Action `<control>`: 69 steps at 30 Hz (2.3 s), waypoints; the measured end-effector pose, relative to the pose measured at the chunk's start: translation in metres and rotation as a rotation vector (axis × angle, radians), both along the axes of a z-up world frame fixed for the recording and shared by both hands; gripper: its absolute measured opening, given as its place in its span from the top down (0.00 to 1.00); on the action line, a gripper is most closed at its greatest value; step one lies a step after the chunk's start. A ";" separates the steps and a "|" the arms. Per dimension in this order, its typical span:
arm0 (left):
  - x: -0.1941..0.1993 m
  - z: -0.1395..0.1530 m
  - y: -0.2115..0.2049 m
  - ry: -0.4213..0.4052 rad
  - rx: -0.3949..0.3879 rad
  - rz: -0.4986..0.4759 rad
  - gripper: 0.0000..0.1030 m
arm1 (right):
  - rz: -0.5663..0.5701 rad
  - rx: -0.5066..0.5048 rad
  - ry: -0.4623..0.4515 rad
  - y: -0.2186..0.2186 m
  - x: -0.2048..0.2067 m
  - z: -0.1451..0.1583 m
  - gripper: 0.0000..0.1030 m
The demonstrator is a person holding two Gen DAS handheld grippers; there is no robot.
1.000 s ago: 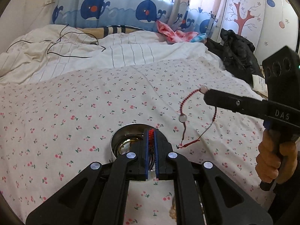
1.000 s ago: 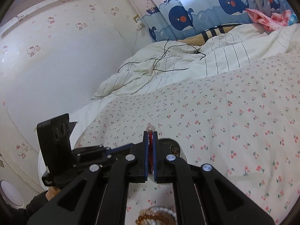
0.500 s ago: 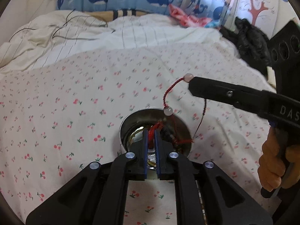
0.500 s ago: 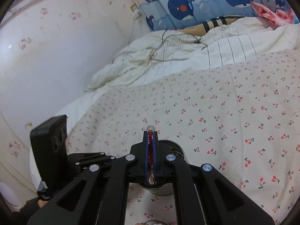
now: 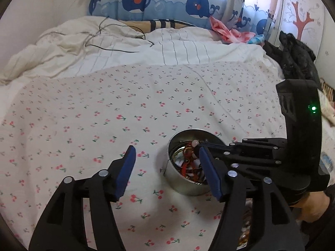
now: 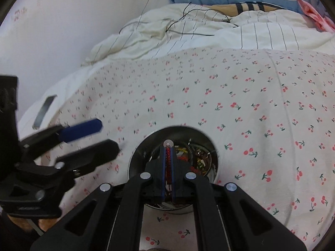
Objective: Organize jewelry
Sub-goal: 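Carry both pieces over the silver tin and open both tools to drop them, then move both tools back toward the amber and white bead bracelets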
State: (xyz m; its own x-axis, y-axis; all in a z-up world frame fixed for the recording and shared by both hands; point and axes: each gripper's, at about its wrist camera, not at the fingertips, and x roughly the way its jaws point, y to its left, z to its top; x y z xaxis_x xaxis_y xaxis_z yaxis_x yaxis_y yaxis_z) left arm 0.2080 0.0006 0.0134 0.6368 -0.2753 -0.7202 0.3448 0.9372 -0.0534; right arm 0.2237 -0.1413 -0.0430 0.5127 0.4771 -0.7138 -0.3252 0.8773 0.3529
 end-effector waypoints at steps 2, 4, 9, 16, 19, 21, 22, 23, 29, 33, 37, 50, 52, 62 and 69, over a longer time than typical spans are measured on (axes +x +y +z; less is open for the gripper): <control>-0.005 0.000 0.000 -0.021 0.029 0.006 0.36 | 0.010 -0.019 0.000 0.005 -0.002 -0.004 0.88; -0.008 0.003 0.001 -0.040 0.043 0.017 0.35 | 0.001 -0.030 -0.013 0.006 -0.005 -0.004 0.66; -0.015 0.010 0.005 -0.076 0.047 0.037 0.30 | 0.003 -0.019 -0.032 0.005 -0.009 0.000 0.60; -0.028 0.021 0.004 -0.159 0.060 0.053 0.21 | -0.021 0.017 -0.045 0.000 -0.015 0.007 0.49; -0.031 0.024 0.002 -0.183 0.059 0.051 0.17 | -0.033 0.024 -0.048 -0.003 -0.019 0.010 0.46; -0.032 0.025 0.001 -0.186 0.061 0.047 0.17 | -0.047 0.027 -0.055 -0.007 -0.022 0.013 0.44; -0.033 0.026 0.000 -0.189 0.066 0.046 0.17 | -0.053 0.029 -0.057 -0.010 -0.024 0.015 0.42; -0.034 0.026 -0.001 -0.193 0.071 0.044 0.16 | -0.058 0.028 -0.059 -0.011 -0.024 0.016 0.41; -0.038 0.026 -0.004 -0.192 0.089 0.033 0.15 | -0.121 0.005 -0.072 -0.036 -0.040 0.028 0.35; -0.038 0.025 -0.001 -0.165 0.072 0.040 0.14 | -0.183 -0.043 -0.058 -0.071 -0.067 0.031 0.33; -0.045 0.013 0.005 -0.088 0.035 0.038 0.14 | -0.222 -0.080 -0.026 -0.098 -0.103 0.027 0.33; -0.087 -0.036 -0.031 0.069 0.143 -0.292 0.14 | -0.168 -0.229 -0.038 -0.088 -0.150 0.012 0.33; -0.096 -0.045 -0.034 0.064 0.188 -0.331 0.14 | -0.163 -0.229 -0.025 -0.087 -0.149 0.007 0.33; -0.100 -0.074 -0.013 0.093 0.321 -0.317 0.14 | -0.152 -0.250 0.005 -0.077 -0.142 -0.007 0.30; -0.092 -0.055 0.001 0.135 0.070 -0.321 0.14 | -0.170 -0.251 0.020 -0.078 -0.138 -0.012 0.27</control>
